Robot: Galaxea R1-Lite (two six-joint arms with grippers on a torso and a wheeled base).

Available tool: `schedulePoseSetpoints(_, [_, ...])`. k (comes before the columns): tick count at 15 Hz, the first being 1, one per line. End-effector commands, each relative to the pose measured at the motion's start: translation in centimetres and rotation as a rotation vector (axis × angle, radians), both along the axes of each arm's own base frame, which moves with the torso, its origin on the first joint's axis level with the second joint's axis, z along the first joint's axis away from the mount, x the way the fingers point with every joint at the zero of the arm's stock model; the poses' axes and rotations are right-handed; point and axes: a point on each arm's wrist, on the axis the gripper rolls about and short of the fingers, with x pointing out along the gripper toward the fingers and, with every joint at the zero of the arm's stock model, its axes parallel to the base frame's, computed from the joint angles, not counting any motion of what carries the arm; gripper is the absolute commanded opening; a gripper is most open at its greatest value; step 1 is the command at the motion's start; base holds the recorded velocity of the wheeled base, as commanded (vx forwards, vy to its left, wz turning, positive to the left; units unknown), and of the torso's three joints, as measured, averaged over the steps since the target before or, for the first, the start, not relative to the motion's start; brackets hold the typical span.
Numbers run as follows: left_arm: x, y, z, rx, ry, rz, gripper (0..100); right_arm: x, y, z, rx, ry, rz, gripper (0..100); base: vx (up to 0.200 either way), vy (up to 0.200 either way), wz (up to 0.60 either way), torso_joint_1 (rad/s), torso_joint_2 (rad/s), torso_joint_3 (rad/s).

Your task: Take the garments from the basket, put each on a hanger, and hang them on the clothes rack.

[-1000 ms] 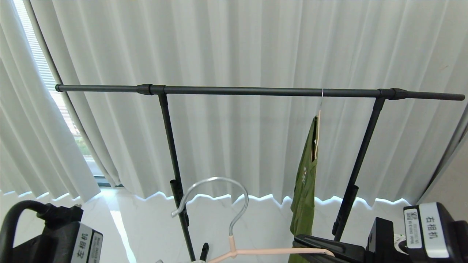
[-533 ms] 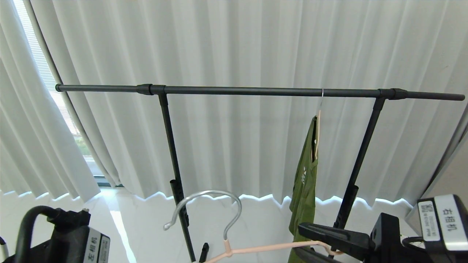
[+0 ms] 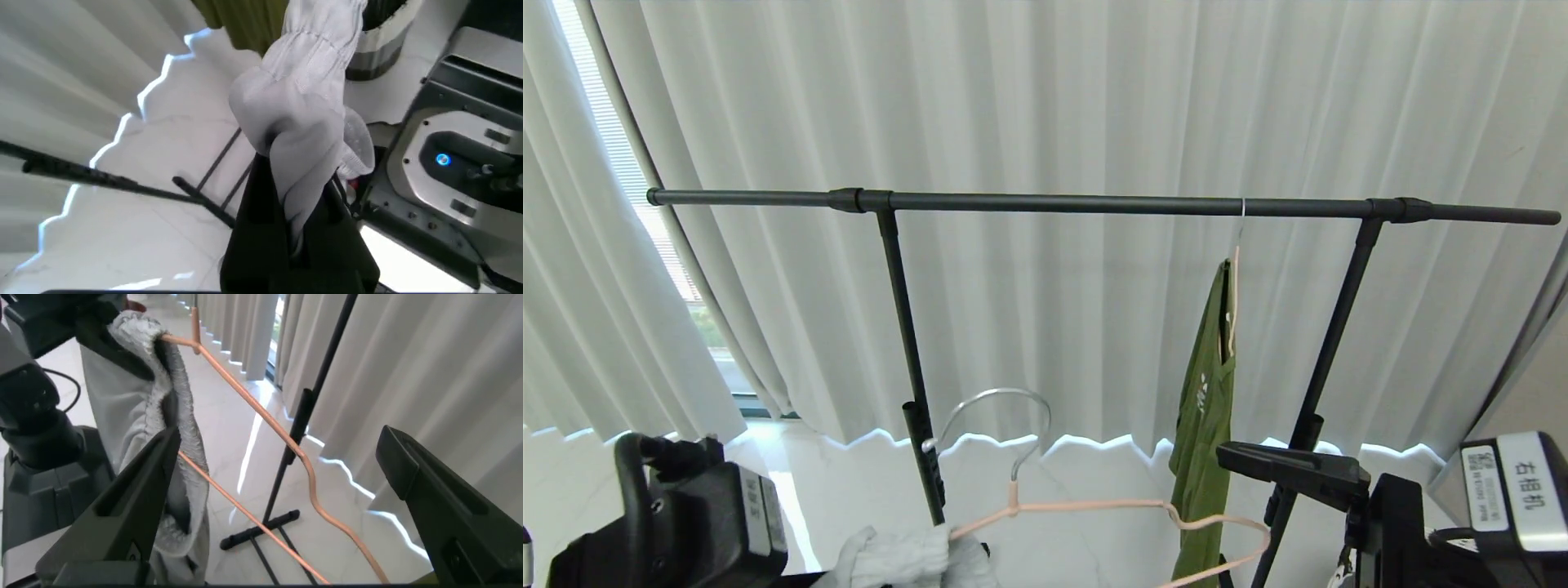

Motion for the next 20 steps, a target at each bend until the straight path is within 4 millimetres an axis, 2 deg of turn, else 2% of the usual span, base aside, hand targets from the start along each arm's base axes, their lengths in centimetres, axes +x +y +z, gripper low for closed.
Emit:
schedulePoseSetpoints(1, [1.3, -0.3, -0.2, 0.028, -0.018, 0.099, 0, 0.0, 0.2, -0.4, -0.018, 0.010, 0.003, 100, 0.000, 0.000, 0.00, 0.000, 0.00, 0.000])
schedulePoseSetpoints(3, [2.6, -0.9, 0.5, 0.021, -0.081, 0.206, 0, 0.3, 0.9, -1.0, -0.036, 0.045, 0.000, 100, 0.000, 0.000, 0.00, 0.000, 0.00, 0.000])
schedulePoseSetpoints(7, [3.4, -1.4, 2.9, -0.095, -0.109, 0.293, 0, 0.9, 2.7, -2.5, -0.045, 0.201, -0.017, 100, 0.000, 0.000, 0.00, 0.000, 0.00, 0.000])
schedulePoseSetpoints(10, [3.4, -1.5, 4.2, -0.148, -0.140, 0.289, 0, 2.0, 5.9, -3.6, 0.009, 0.414, -0.059, 100, 0.000, 0.000, 0.00, 0.000, 0.00, 0.000])
schedulePoseSetpoints(13, [3.8, -1.9, 4.8, -0.201, -0.179, 0.282, 0, 3.4, 7.9, -5.4, 0.003, 0.516, -0.120, 100, 0.000, 0.000, 0.00, 0.000, 0.00, 0.000])
schedulePoseSetpoints(17, [3.6, -1.9, 5.1, -0.215, -0.189, 0.277, 0, 6.6, 8.6, -7.1, 0.016, 0.567, -0.279, 100, 0.000, 0.000, 0.00, 0.000, 0.00, 0.000])
schedulePoseSetpoints(20, [3.7, -2.0, 5.4, -0.241, -0.208, 0.277, 0, 7.0, 8.5, -8.1, -0.011, 0.577, -0.308, 100, 0.000, 0.000, 0.00, 0.000, 0.00, 0.000])
